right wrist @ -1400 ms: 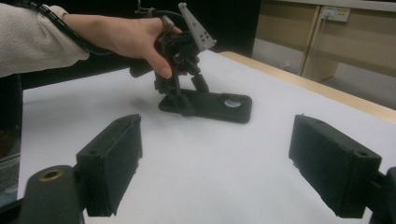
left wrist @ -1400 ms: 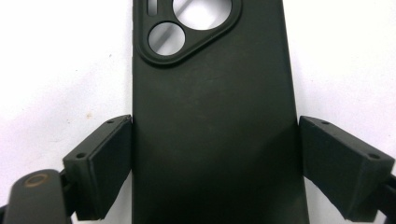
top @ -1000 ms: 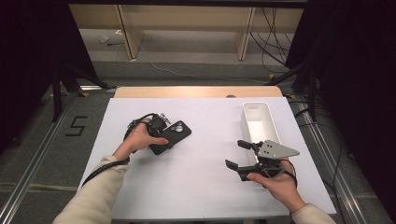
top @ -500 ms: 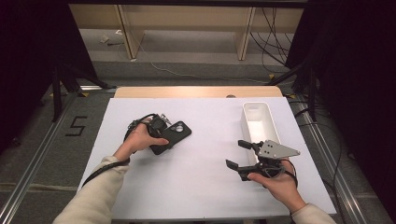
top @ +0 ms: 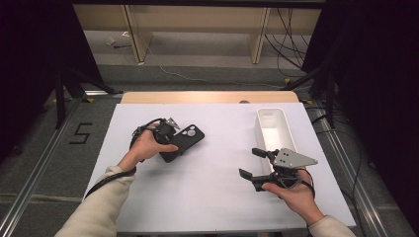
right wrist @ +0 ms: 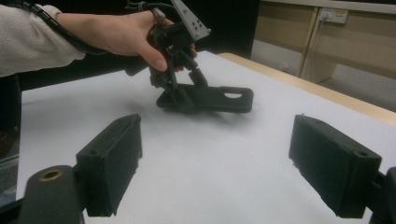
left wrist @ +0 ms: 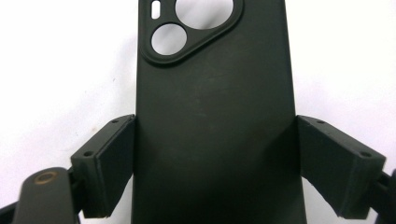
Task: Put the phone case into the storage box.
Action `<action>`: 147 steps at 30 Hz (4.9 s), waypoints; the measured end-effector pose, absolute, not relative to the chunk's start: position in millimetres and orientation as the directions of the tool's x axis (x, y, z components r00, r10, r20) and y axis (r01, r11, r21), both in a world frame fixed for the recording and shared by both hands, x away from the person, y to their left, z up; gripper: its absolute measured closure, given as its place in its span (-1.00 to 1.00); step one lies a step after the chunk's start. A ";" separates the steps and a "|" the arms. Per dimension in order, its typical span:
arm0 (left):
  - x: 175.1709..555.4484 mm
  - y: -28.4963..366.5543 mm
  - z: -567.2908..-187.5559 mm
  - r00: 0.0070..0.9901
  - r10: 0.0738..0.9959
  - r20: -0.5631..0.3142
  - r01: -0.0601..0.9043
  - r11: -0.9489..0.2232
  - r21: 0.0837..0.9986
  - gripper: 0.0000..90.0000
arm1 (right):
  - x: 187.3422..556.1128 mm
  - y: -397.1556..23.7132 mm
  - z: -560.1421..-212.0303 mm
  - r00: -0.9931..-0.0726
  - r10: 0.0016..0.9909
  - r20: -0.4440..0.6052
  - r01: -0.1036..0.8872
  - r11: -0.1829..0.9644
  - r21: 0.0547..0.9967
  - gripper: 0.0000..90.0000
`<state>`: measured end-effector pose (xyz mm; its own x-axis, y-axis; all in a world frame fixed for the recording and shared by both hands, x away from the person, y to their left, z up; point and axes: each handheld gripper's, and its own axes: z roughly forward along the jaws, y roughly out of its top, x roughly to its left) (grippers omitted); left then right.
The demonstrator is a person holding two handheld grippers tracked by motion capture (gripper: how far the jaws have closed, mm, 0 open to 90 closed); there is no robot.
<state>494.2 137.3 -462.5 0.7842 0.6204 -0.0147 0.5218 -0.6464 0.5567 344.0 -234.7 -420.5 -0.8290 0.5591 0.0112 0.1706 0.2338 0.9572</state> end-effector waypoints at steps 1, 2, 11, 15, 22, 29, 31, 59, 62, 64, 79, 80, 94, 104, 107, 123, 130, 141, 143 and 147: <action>493.2 137.0 -461.3 0.781 0.625 -0.018 0.524 -0.638 0.565 -0.66 | 344.0 -234.8 -420.5 -0.829 0.559 0.011 0.171 0.234 0.957 -0.59; 492.8 137.0 -459.9 0.784 0.621 -0.017 0.518 -0.638 0.570 -0.66 | 344.0 -234.8 -420.4 -0.829 0.559 0.011 0.171 0.234 0.957 -0.59; 487.0 133.8 -447.4 0.773 0.633 -0.042 0.506 -0.576 0.642 -0.66 | 344.2 -235.0 -420.2 -0.827 0.562 0.009 0.168 0.233 0.958 -0.59; 482.7 131.8 -440.5 0.765 0.643 -0.044 0.498 -0.546 0.674 -0.66 | 344.5 -235.5 -419.7 -0.823 0.568 0.007 0.169 0.234 0.958 -0.59; 474.3 130.2 -430.5 0.751 0.658 -0.050 0.483 -0.496 0.722 -0.66 | 345.5 -236.6 -418.8 -0.816 0.578 0.008 0.172 0.230 0.958 -0.59; 462.3 128.3 -426.1 0.745 0.664 -0.067 0.470 -0.451 0.759 -0.66 | 350.1 -237.0 -416.4 -0.805 0.592 0.023 0.179 0.206 0.962 -0.59; 457.9 127.3 -424.8 0.745 0.664 -0.063 0.463 -0.446 0.767 -0.66 | 351.0 -236.7 -416.2 -0.804 0.594 0.033 0.188 0.200 0.962 -0.59; 408.1 129.1 -414.6 0.736 0.671 -0.088 0.421 -0.352 0.836 -0.66 | 377.0 -210.7 -391.0 -0.778 0.624 0.077 0.196 0.125 0.973 -0.59; 404.0 130.0 -414.5 0.733 0.675 -0.087 0.419 -0.347 0.839 -0.66 | 380.3 -205.2 -390.6 -0.771 0.633 0.077 0.205 0.133 0.970 -0.60; 400.8 129.8 -414.7 0.734 0.673 -0.088 0.418 -0.345 0.841 -0.66 | 383.9 -199.4 -390.0 -0.767 0.638 0.076 0.214 0.142 0.967 -0.60; 380.7 112.9 -415.2 0.759 0.647 -0.077 0.392 -0.359 0.847 -0.66 | 411.6 -170.4 -391.5 -0.738 0.667 0.104 0.268 0.148 0.952 -0.57; 379.4 111.2 -416.0 0.761 0.645 -0.074 0.388 -0.359 0.849 -0.66 | 411.6 -170.4 -391.5 -0.738 0.667 0.104 0.268 0.148 0.952 -0.57; 367.5 94.2 -420.9 0.775 0.631 -0.036 0.363 -0.398 0.843 -0.66 | 421.9 -150.9 -396.1 -0.745 0.650 0.148 0.314 0.146 0.938 -0.50; 363.8 88.0 -422.8 0.776 0.631 -0.008 0.341 -0.408 0.847 -0.66 | 426.9 -145.0 -400.4 -0.737 0.645 0.201 0.375 0.142 0.916 -0.29; 362.9 86.7 -422.9 0.778 0.629 -0.003 0.332 -0.407 0.851 -0.66 | 427.4 -143.8 -401.1 -0.737 0.639 0.220 0.391 0.138 0.910 -0.22; 360.7 83.3 -424.5 0.777 0.629 -0.001 0.331 -0.408 0.851 -0.66 | 431.8 -144.1 -405.4 -0.720 0.624 0.304 0.460 0.102 0.882 -0.01; 360.6 82.1 -424.8 0.781 0.624 0.012 0.317 -0.412 0.854 -0.66 | 432.2 -143.4 -406.3 -0.721 0.593 0.358 0.498 0.084 0.863 0.20; 360.3 79.8 -427.7 0.784 0.620 0.033 0.298 -0.423 0.856 -0.69 | 431.0 -146.2 -401.3 -0.712 0.559 0.424 0.529 0.030 0.848 0.54; 361.2 78.0 -429.9 0.788 0.611 0.071 0.269 -0.446 0.854 -0.70 | 429.0 -146.0 -398.0 -0.716 0.535 0.448 0.535 0.009 0.845 0.65; 361.3 78.9 -429.8 0.785 0.620 0.001 0.314 -0.399 0.862 -0.65 | 425.1 -144.6 -389.8 -0.737 0.496 0.459 0.530 0.004 0.848 0.73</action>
